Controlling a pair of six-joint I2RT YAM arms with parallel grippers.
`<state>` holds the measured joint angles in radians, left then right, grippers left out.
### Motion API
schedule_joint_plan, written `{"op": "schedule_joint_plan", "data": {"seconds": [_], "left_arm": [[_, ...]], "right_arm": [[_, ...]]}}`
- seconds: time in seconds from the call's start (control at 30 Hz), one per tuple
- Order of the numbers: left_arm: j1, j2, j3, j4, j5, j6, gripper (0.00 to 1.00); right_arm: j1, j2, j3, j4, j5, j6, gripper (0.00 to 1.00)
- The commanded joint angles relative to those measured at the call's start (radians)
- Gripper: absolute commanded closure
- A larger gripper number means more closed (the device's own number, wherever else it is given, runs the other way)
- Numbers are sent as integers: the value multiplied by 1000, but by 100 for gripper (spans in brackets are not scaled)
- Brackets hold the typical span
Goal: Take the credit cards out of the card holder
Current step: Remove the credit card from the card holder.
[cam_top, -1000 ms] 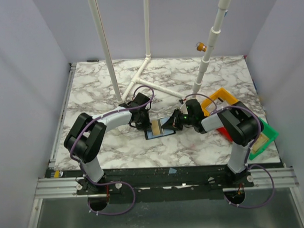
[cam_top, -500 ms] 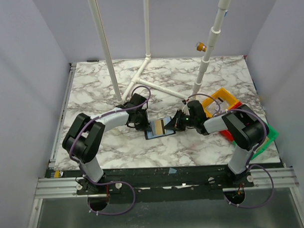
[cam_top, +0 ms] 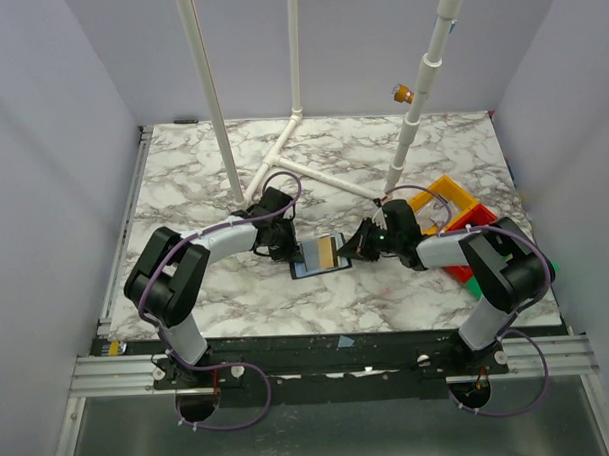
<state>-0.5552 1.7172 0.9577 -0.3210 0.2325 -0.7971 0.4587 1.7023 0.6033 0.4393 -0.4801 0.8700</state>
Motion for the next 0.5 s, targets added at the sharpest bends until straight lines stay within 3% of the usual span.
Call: {"op": "schedule_joint_plan", "data": {"seconds": [0.0,0.47], "left_arm": [[6,45,-61,-75,-111,38,100],[6,-11,-30,-92,-113,56,100]], "right_arm": [[-9,-58,-15,-71,48,-32,99],[-9,-219,11,-261,134,-75,99]]}}
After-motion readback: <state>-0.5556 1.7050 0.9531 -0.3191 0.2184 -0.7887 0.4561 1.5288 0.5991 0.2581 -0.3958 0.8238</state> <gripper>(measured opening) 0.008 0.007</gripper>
